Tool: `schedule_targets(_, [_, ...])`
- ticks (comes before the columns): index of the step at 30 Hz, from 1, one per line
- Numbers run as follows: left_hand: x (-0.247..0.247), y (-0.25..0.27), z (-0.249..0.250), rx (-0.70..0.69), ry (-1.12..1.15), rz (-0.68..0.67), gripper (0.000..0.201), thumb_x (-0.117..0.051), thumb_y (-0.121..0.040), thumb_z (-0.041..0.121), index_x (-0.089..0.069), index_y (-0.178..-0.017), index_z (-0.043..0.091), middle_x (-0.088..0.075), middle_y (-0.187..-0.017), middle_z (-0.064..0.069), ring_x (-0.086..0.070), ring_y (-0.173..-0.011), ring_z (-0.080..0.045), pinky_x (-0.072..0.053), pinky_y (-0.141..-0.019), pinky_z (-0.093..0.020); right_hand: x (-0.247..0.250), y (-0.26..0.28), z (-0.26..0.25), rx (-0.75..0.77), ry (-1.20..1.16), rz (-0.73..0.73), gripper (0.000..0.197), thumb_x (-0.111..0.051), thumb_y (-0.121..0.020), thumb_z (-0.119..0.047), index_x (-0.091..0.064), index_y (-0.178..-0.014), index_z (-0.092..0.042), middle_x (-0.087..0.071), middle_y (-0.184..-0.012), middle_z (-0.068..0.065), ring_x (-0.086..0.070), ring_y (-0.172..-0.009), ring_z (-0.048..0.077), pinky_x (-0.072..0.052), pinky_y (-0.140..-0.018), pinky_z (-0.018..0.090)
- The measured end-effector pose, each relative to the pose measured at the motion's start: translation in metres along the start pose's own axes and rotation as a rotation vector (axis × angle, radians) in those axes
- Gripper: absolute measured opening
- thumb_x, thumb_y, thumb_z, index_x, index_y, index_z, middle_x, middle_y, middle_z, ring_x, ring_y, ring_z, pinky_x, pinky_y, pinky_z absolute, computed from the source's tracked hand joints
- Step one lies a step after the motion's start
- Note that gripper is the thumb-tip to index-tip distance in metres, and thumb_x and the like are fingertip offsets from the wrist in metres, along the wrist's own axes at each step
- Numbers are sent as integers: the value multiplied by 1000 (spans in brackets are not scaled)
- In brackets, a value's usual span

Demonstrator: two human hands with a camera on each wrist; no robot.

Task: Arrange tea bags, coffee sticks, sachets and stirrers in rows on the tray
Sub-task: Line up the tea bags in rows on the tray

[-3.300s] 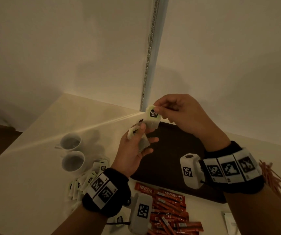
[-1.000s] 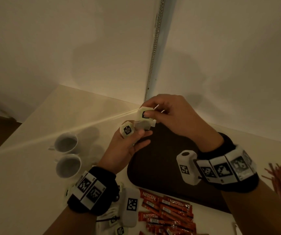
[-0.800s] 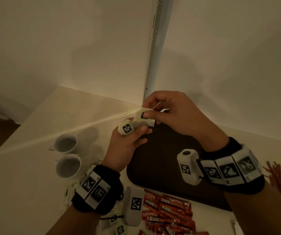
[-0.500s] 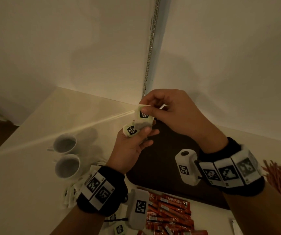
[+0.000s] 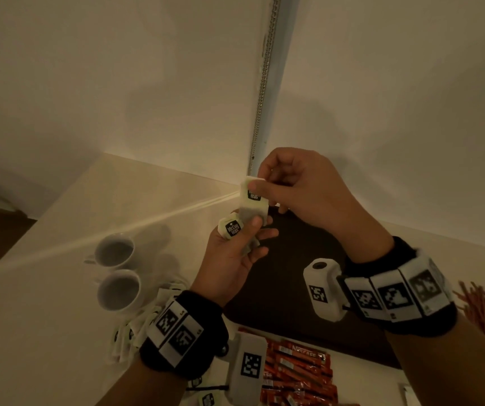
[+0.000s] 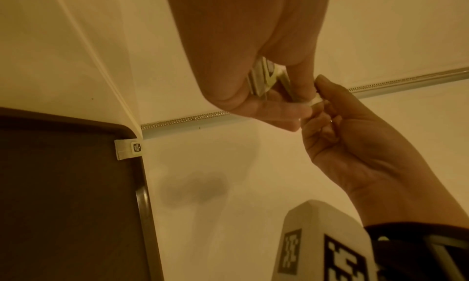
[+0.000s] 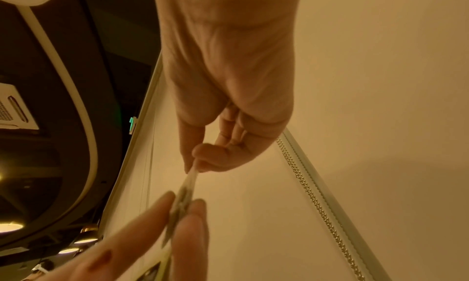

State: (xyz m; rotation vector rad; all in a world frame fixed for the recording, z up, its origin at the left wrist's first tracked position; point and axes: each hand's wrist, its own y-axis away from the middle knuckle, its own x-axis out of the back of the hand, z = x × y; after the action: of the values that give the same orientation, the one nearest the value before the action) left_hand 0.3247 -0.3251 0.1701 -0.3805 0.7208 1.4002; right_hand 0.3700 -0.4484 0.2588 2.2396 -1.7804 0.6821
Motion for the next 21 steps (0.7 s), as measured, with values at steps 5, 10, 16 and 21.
schedule_targets(5, [4,-4,-2,8,-25,68,29,-61,-77,25,-62,-105,15,-72,-93,1,-70,-80,-11,-52,-56,-17,3,-2,3,18,-6,-19,13,-76,-76,-23,-71,-85,-14,-69,-68,1,-62,-57,6,-45,-53,12])
schedule_targets(10, [31,-12,4,59,75,254,34,-47,-94,35,-56,-119,13,-72,-106,-10,-70,-95,-23,-56,-66,-24,4,-16,48,-71,-11,20,7,-69,-82,-14,-69,-88,-15,-70,-79,3,-65,-67,14,-53,-62,15])
schedule_targets(16, [49,-20,20,21,85,249,51,-31,-95,50,-60,-108,9,-72,-100,-13,-71,-90,-26,-58,-67,-28,-27,-43,157,-379,192,-152,17,-61,-88,-8,-64,-105,-10,-63,-107,7,-61,-85,14,-55,-68,19])
schedule_targets(21, [57,-23,23,45,81,233,70,-30,-80,66,-63,-105,10,-71,-102,-18,-71,-90,-29,-58,-65,-29,-52,-57,209,-421,256,-156,12,-65,-86,-13,-59,-96,-11,-65,-103,9,-61,-88,19,-53,-83,33])
